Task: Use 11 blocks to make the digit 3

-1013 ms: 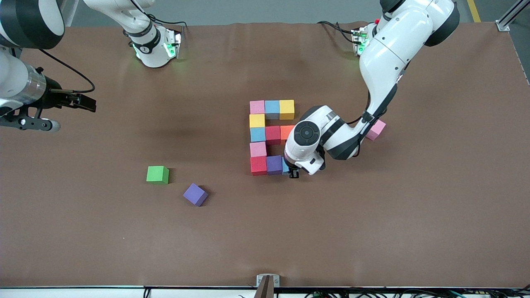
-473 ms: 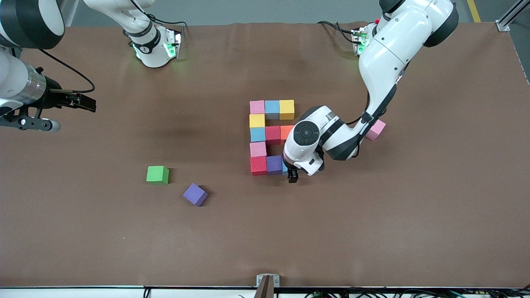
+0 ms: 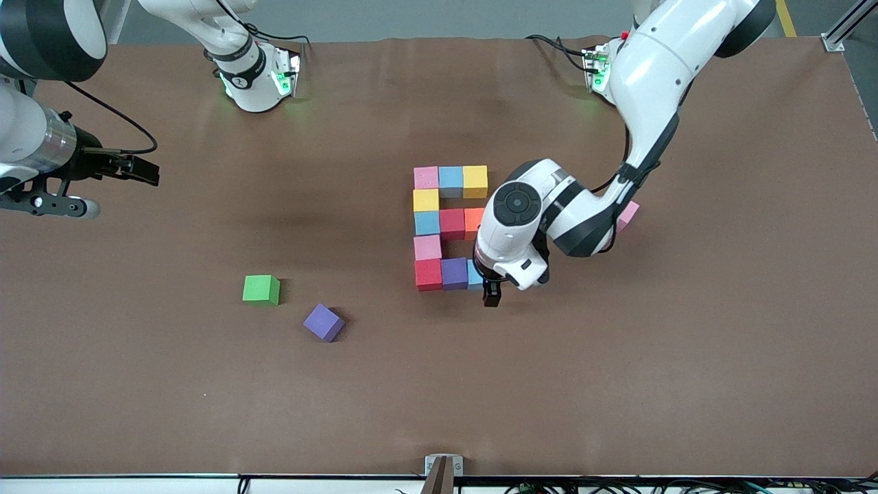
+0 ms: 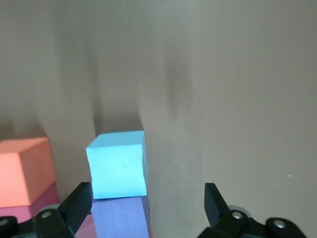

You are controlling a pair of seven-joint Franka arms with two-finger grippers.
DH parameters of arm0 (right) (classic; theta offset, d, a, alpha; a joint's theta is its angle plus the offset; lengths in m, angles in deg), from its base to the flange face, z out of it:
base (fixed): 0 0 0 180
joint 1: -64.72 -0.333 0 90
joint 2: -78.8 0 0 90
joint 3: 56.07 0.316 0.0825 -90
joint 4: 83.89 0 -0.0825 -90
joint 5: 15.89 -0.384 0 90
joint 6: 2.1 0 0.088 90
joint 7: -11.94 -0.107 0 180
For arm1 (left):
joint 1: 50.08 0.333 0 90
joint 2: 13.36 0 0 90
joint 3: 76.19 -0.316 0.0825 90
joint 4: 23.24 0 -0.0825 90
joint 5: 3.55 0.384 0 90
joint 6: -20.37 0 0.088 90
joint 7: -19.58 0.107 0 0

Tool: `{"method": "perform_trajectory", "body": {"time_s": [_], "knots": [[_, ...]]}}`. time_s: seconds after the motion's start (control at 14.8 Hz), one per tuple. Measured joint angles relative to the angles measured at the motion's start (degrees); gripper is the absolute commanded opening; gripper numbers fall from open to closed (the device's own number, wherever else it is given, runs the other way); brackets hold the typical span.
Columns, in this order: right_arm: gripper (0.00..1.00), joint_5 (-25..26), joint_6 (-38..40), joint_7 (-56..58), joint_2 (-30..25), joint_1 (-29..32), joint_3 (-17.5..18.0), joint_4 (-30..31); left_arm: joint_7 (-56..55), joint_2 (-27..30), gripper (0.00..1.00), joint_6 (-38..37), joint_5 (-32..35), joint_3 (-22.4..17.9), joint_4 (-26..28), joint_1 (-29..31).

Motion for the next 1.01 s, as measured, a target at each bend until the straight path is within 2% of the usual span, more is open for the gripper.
{"method": "perform_trajectory", "body": {"time_s": [0.34,0.68,1.01], "knots": [[1.0,0.0,0.0,0.0,0.0,0.0,0.0,0.0,17.3,6.1,1.0,-5.6,0.0,-0.1,-0.1,4.2],[1.0,0.0,0.0,0.0,0.0,0.0,0.0,0.0,43.2,13.1,1.0,-12.9,-0.1,0.0,-0.3,11.2],[1.0,0.0,-0.1,0.0,0.0,0.0,0.0,0.0,70.6,21.4,1.0,-21.8,-6.5,0.0,-0.5,20.6]]}}
